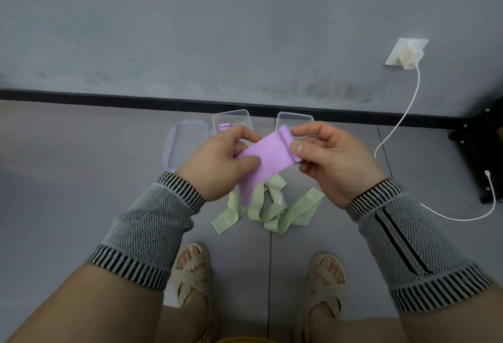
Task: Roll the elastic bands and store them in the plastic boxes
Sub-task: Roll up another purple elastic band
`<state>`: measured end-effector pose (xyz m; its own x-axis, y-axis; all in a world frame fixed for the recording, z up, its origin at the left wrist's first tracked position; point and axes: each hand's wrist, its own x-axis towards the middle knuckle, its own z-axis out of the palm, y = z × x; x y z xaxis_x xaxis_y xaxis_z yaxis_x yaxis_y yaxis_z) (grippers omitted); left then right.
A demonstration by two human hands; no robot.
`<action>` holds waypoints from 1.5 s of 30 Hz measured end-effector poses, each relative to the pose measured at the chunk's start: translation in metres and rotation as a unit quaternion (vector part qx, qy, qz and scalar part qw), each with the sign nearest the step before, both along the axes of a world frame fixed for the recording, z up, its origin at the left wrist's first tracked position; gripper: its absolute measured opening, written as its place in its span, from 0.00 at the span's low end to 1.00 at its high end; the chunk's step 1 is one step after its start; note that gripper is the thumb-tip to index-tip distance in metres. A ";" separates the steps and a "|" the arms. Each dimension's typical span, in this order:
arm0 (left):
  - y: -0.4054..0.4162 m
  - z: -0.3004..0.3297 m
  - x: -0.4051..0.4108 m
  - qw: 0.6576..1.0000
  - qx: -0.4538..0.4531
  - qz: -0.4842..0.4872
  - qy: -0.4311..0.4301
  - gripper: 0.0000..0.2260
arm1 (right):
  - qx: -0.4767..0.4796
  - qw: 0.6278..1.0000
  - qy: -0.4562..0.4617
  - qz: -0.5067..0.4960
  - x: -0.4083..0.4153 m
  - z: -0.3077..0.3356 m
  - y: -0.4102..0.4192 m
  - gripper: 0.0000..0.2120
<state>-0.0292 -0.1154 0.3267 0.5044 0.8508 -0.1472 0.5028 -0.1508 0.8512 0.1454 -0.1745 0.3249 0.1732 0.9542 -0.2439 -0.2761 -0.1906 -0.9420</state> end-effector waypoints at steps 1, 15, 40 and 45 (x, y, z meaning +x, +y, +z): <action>0.000 0.001 0.000 1.000 0.000 0.009 -0.020 0.11 | -0.006 1.000 0.015 0.003 0.001 0.000 0.000 0.10; -0.006 0.002 0.018 0.986 0.014 0.122 -0.111 0.12 | -0.035 0.998 -0.031 0.030 -0.017 -0.004 -0.001 0.06; 0.001 0.012 -0.006 0.983 -0.131 0.017 -0.130 0.15 | 0.123 0.940 -0.287 0.139 -0.020 -0.002 -0.011 0.28; 0.003 0.011 -0.013 0.988 -0.125 -0.006 -0.087 0.15 | 0.128 0.954 -0.236 0.135 -0.011 -0.004 -0.010 0.28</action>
<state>-0.0419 -0.1126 0.3373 0.5508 0.7925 -0.2619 0.3453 0.0694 0.9359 0.1343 -0.1845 0.3213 -0.0542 0.9974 0.0482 0.2164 0.0588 -0.9745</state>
